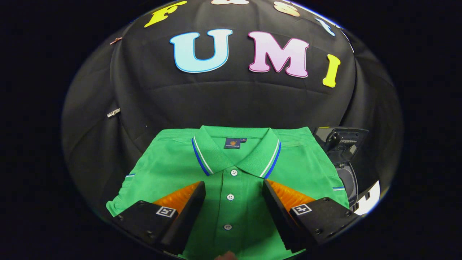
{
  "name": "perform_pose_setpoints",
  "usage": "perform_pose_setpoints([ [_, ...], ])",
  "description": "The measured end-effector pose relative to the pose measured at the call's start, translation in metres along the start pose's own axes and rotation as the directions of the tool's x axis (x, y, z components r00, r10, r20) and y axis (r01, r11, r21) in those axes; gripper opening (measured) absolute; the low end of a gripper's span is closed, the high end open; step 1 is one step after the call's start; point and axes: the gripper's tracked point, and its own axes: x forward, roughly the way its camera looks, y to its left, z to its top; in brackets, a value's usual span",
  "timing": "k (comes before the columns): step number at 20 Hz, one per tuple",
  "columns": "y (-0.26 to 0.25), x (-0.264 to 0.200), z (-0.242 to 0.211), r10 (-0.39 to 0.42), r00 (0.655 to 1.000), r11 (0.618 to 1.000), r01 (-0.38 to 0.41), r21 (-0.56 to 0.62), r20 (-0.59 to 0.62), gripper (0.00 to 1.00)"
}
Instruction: Put the clothes into the washing machine and then close the washing machine lid.
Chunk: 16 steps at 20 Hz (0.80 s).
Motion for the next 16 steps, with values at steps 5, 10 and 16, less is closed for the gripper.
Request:
perform_pose_setpoints([
  [5,-0.002,0.001,-0.003,-0.01,0.993,1.0,0.012,0.021,-0.115,1.0],
  [10,-0.008,0.003,-0.004,-0.02,0.976,0.999,0.025,0.02,-0.219,0.85],
  [16,-0.01,0.003,-0.005,-0.038,0.966,0.998,0.049,0.036,-0.257,0.85],
])
